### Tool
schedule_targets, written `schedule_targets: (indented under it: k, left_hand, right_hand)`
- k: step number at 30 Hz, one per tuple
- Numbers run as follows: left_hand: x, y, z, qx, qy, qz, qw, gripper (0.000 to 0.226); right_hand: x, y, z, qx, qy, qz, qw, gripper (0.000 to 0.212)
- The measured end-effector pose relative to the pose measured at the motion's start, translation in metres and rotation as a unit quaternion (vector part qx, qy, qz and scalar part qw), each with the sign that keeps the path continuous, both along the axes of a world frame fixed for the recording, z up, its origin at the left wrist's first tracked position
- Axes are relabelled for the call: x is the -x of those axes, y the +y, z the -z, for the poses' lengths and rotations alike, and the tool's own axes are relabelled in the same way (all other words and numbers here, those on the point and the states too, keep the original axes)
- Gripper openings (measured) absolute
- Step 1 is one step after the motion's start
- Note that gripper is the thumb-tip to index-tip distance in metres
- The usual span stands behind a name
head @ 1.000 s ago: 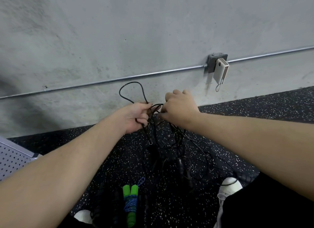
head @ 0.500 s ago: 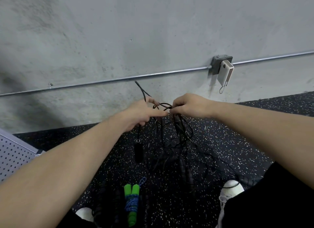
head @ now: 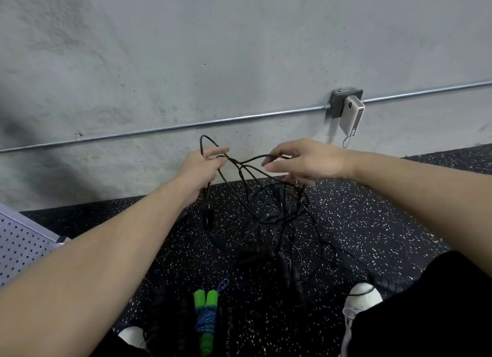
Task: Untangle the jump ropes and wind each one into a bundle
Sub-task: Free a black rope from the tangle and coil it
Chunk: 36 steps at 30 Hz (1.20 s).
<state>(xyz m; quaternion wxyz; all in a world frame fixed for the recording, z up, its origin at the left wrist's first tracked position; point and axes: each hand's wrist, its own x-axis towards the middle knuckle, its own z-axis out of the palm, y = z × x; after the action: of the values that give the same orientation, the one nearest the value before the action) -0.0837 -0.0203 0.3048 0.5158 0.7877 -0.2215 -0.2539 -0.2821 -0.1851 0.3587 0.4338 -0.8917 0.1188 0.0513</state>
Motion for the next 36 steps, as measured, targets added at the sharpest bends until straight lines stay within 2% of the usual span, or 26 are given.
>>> schedule_targets:
  k: [2, 3, 5, 7, 9, 10, 12, 13, 15, 17, 18, 20, 22, 24, 27, 32, 36]
  left_hand:
    - [0.001, 0.001, -0.002, -0.002, 0.010, -0.005, 1.000, 0.013]
    - [0.000, 0.002, -0.002, 0.000, 0.022, -0.015, 1.000, 0.010]
    - [-0.002, 0.007, -0.003, 0.015, 0.053, -0.052, 0.997, 0.020]
    - [-0.005, 0.012, 0.000, 0.024, 0.057, -0.083, 0.995, 0.040]
    - [-0.007, 0.013, 0.001, 0.003, 0.010, -0.073, 0.997, 0.045]
    - [-0.006, 0.012, 0.001, -0.005, -0.012, -0.057, 0.998, 0.041]
    - [-0.003, 0.010, 0.000, -0.019, -0.047, -0.025, 0.998, 0.033]
    - [-0.002, 0.009, -0.001, -0.027, -0.072, -0.004, 0.997, 0.030]
    - [0.002, 0.009, -0.005, -0.058, -0.139, 0.041, 0.988, 0.031]
    - [0.004, 0.009, -0.008, -0.098, -0.202, 0.076, 0.972, 0.029]
    - [0.005, 0.009, -0.009, -0.109, -0.218, 0.091, 0.966, 0.026]
    - [0.007, 0.009, -0.010, -0.120, -0.239, 0.108, 0.957, 0.022]
    - [0.009, 0.008, -0.011, -0.125, -0.257, 0.116, 0.951, 0.023]
    - [0.013, 0.006, -0.012, -0.116, -0.242, 0.125, 0.955, 0.025]
    - [0.023, 0.002, -0.014, -0.110, -0.243, 0.156, 0.951, 0.029]
    - [0.036, -0.003, -0.015, -0.091, -0.235, 0.185, 0.950, 0.024]
    - [0.036, 0.001, -0.016, -0.067, -0.225, 0.209, 0.949, 0.015]
  right_hand:
    - [-0.001, -0.002, -0.003, -0.001, -0.021, 0.004, 1.000, 0.023]
    - [0.000, -0.004, -0.005, -0.052, -0.048, 0.013, 0.997, 0.023]
    - [0.006, -0.014, -0.008, -0.200, -0.078, 0.028, 0.976, 0.020]
    - [0.012, -0.023, -0.007, -0.253, -0.043, -0.001, 0.967, 0.028]
    - [0.017, -0.029, -0.005, -0.174, 0.038, -0.034, 0.983, 0.044]
    - [0.018, -0.031, -0.005, -0.120, 0.079, -0.033, 0.989, 0.044]
    - [0.018, -0.030, -0.010, -0.050, 0.111, -0.017, 0.992, 0.031]
    - [0.018, -0.030, -0.013, -0.050, 0.098, -0.012, 0.994, 0.028]
    - [0.018, -0.031, -0.014, -0.134, 0.057, -0.005, 0.989, 0.022]
    - [0.019, -0.034, -0.012, -0.263, 0.039, -0.012, 0.964, 0.015]
    - [0.020, -0.036, -0.010, -0.298, 0.038, -0.014, 0.954, 0.012]
    - [0.020, -0.038, -0.010, -0.265, 0.055, -0.017, 0.962, 0.015]
    - [0.019, -0.037, -0.012, -0.135, 0.096, -0.021, 0.986, 0.034]
    - [0.018, -0.031, -0.016, -0.056, 0.166, -0.022, 0.984, 0.045]
    - [0.011, -0.016, -0.016, -0.115, 0.223, 0.003, 0.968, 0.042]
    - [-0.012, 0.011, -0.004, -0.142, 0.186, 0.062, 0.970, 0.035]
    - [-0.025, 0.017, -0.003, -0.040, 0.121, 0.130, 0.983, 0.036]
